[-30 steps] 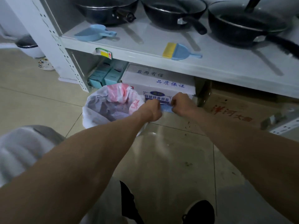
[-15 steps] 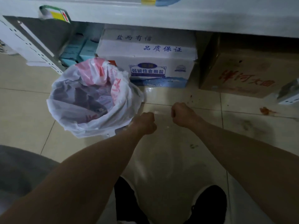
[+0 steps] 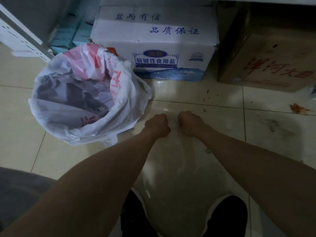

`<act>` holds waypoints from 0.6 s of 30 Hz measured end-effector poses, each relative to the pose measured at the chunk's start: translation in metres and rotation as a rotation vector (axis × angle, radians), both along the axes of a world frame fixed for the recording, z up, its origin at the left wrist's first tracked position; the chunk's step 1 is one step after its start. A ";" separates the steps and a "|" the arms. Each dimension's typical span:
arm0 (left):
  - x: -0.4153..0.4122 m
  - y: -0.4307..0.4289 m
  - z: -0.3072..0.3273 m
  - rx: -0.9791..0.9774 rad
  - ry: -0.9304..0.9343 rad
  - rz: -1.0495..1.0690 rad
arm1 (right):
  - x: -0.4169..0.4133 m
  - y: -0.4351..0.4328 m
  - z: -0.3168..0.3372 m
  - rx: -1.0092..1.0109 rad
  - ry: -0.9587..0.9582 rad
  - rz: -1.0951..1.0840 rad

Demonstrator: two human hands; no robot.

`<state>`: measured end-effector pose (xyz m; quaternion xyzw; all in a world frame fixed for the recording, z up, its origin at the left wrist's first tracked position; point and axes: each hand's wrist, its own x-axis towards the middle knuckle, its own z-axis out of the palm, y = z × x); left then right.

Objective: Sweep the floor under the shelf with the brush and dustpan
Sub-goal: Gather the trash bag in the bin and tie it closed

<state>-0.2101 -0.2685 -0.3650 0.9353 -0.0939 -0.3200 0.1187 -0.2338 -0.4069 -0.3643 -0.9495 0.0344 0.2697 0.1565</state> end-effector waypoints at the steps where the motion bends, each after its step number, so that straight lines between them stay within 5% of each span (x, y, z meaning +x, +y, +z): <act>1: 0.000 0.000 -0.002 0.001 0.011 -0.001 | -0.001 0.001 -0.001 -0.004 -0.010 0.007; 18: -0.003 0.012 -0.002 -0.023 -0.151 0.146 | -0.003 -0.009 0.004 -0.014 0.049 -0.101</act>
